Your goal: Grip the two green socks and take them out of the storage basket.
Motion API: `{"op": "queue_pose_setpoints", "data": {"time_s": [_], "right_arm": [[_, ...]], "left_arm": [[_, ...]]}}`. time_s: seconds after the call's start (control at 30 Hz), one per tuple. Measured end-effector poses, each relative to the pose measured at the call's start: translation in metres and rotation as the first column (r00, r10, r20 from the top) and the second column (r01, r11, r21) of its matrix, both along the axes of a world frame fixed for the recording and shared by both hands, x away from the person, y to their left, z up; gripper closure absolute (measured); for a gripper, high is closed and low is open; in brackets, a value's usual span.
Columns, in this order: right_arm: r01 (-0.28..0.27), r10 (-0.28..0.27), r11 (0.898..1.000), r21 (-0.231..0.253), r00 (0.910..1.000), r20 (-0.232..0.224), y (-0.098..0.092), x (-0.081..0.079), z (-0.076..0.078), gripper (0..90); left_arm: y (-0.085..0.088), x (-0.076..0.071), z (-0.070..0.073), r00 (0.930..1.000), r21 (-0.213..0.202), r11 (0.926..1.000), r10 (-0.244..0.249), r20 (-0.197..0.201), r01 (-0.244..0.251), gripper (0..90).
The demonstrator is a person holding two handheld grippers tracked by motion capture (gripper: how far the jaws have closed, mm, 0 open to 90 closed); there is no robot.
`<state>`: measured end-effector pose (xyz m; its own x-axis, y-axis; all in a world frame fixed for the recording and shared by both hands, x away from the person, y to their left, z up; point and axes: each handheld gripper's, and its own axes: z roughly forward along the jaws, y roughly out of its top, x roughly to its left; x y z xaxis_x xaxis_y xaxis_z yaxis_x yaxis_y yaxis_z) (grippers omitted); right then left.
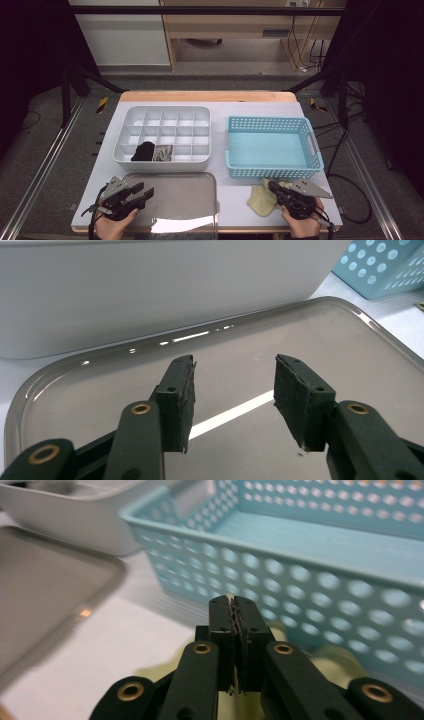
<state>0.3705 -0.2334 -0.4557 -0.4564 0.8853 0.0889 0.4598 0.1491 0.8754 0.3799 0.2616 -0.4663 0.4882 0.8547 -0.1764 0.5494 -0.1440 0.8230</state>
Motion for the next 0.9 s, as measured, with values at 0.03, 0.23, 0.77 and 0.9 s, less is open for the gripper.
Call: {"op": "queue_pose_setpoints", "data": {"time_s": [0.03, 0.23, 0.77, 0.9], "right_arm": [[0.007, -0.007, 1.000, -0.011, 0.9999, -0.009, -0.001, 0.001, -0.002, 85.2], [0.015, -0.015, 0.999, -0.030, 0.9998, 0.011, -0.003, 0.001, -0.002, 74.7], [-0.203, 0.198, 0.978, -0.053, 0.9765, -0.086, 0.046, -0.007, -0.015, 69.5], [-0.206, 0.197, 0.976, -0.071, 0.9738, -0.113, 0.049, -0.007, -0.024, 67.4]], "left_arm": [[0.000, 0.000, 0.000, 1.0000, -0.001, 1.0000, 0.001, -0.002, -0.001, 49.6], [0.001, 0.001, -0.001, 1.0000, -0.001, 1.0000, 0.002, -0.002, -0.002, 49.6], [0.002, 0.000, 0.000, 1.0000, -0.005, 1.0000, 0.005, 0.002, -0.005, 49.6], [0.001, 0.000, 0.000, 1.0000, 0.000, 1.0000, 0.003, 0.002, -0.003, 49.6]]}}
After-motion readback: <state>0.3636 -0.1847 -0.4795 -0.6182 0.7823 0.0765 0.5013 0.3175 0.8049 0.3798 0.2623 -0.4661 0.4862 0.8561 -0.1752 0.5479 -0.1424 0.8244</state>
